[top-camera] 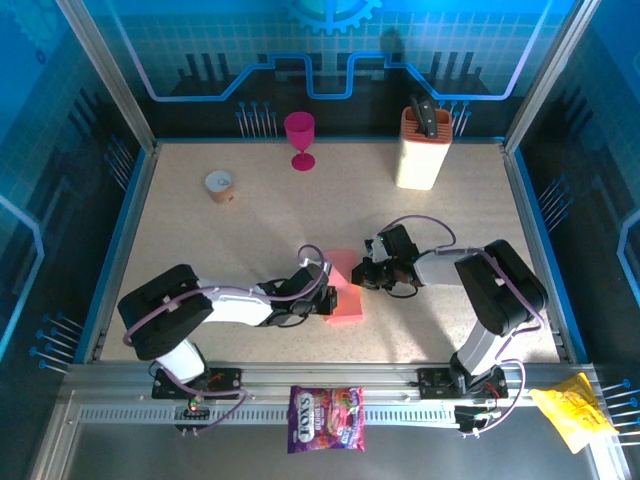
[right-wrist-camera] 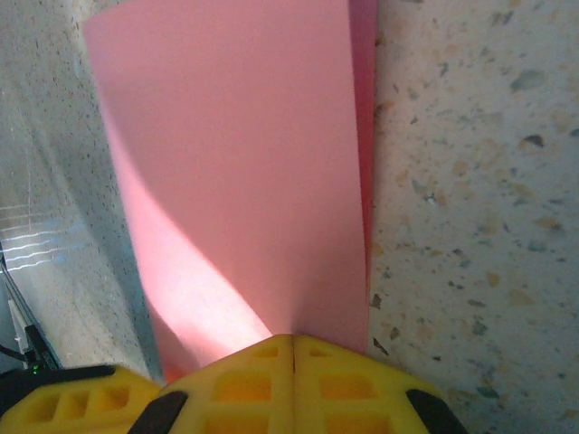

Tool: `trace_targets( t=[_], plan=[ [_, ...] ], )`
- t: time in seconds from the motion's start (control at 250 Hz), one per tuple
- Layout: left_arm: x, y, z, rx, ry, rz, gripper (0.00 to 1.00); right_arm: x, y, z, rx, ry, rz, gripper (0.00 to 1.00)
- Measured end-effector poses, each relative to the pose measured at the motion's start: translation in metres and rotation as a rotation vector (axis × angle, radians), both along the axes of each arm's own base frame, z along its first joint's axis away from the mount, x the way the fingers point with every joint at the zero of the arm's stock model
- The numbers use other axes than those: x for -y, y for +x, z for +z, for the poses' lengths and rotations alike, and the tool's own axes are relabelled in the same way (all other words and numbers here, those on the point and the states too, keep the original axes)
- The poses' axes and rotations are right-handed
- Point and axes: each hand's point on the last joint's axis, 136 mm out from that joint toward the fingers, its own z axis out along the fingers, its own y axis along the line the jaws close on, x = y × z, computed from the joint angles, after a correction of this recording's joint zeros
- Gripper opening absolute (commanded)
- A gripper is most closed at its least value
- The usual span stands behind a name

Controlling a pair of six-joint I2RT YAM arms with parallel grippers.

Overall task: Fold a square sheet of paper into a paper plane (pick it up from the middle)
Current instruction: First fold in half a square sheet of paper at the center of the table.

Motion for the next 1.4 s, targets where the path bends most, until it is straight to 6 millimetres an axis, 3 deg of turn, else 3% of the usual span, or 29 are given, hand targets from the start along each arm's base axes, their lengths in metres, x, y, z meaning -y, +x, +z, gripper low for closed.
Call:
trace_targets(
  t=[0.212, 0.356, 0.507, 0.811, 0.955, 1.055, 1.13, 1.31, 1.402],
  plan=[
    [0.011, -0.012, 0.027, 0.039, -0.046, -0.039, 0.02, 0.0, 0.0, 0.0, 0.0, 0.0, 0.0, 0.0],
    [0.008, -0.02, 0.017, 0.017, -0.032, -0.031, 0.02, 0.0, 0.0, 0.0, 0.0, 0.0, 0.0, 0.0],
    [0.001, -0.028, -0.011, -0.028, 0.007, -0.018, 0.02, 0.0, 0.0, 0.0, 0.0, 0.0, 0.0, 0.0],
    [0.014, -0.029, -0.01, -0.01, -0.044, -0.012, 0.02, 0.0, 0.0, 0.0, 0.0, 0.001, 0.0, 0.0],
    [0.005, -0.031, -0.007, -0.013, -0.021, -0.001, 0.03, 0.0, 0.0, 0.0, 0.0, 0.001, 0.0, 0.0],
    [-0.005, -0.031, 0.008, -0.002, -0.011, 0.01, 0.04, 0.0, 0.0, 0.0, -0.002, 0.0, 0.0, 0.0],
    [-0.014, -0.019, 0.027, 0.016, -0.035, 0.042, 0.05, 0.0, 0.0, 0.0, -0.004, -0.001, 0.0, 0.0],
    [-0.035, 0.041, 0.066, 0.048, -0.092, 0.142, 0.08, 0.0, 0.001, 0.001, -0.002, 0.0, 0.0, 0.0],
    [-0.033, 0.065, 0.086, 0.07, -0.117, 0.13, 0.08, 0.0, 0.001, 0.002, -0.001, 0.0, 0.0, 0.0]
  ],
)
